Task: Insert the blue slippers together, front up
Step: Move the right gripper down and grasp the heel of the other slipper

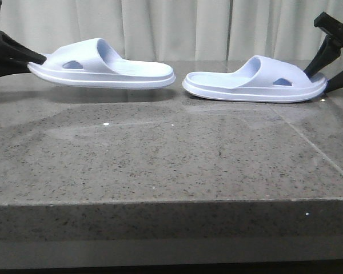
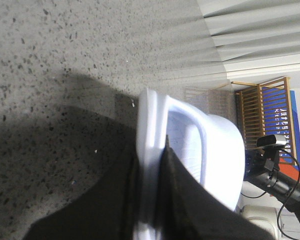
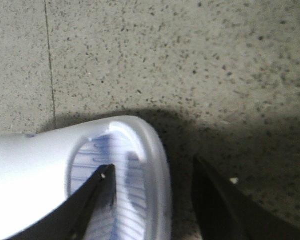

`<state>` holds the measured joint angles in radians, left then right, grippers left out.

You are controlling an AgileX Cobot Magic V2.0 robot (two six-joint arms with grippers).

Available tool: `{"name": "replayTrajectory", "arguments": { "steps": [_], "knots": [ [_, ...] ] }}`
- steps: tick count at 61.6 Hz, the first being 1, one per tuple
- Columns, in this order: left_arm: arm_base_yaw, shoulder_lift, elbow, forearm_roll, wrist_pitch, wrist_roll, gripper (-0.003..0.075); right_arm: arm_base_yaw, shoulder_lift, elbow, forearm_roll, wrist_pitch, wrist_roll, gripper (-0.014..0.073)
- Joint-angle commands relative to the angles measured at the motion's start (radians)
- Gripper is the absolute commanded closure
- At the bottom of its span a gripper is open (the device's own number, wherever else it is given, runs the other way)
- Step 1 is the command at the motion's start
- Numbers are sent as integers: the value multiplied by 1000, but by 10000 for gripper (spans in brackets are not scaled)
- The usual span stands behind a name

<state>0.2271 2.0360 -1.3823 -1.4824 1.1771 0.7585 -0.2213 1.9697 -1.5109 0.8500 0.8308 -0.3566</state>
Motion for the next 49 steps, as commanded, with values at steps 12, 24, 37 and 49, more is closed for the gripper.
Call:
{"name": "replayTrajectory", "arguments": {
  "steps": [12, 24, 37, 49],
  "knots": [
    [5, -46, -18, -61, 92, -10, 741, 22, 1, -22, 91, 94, -33, 218],
    [5, -46, -18, -61, 92, -10, 741, 25, 21, -22, 167, 152, -60, 467],
    [5, -46, -18, -61, 92, -10, 741, 19, 21, -22, 170, 171, -62, 701],
    [5, -46, -18, -61, 92, -10, 741, -9, 15, -22, 193, 199, -62, 701]
  ]
}}
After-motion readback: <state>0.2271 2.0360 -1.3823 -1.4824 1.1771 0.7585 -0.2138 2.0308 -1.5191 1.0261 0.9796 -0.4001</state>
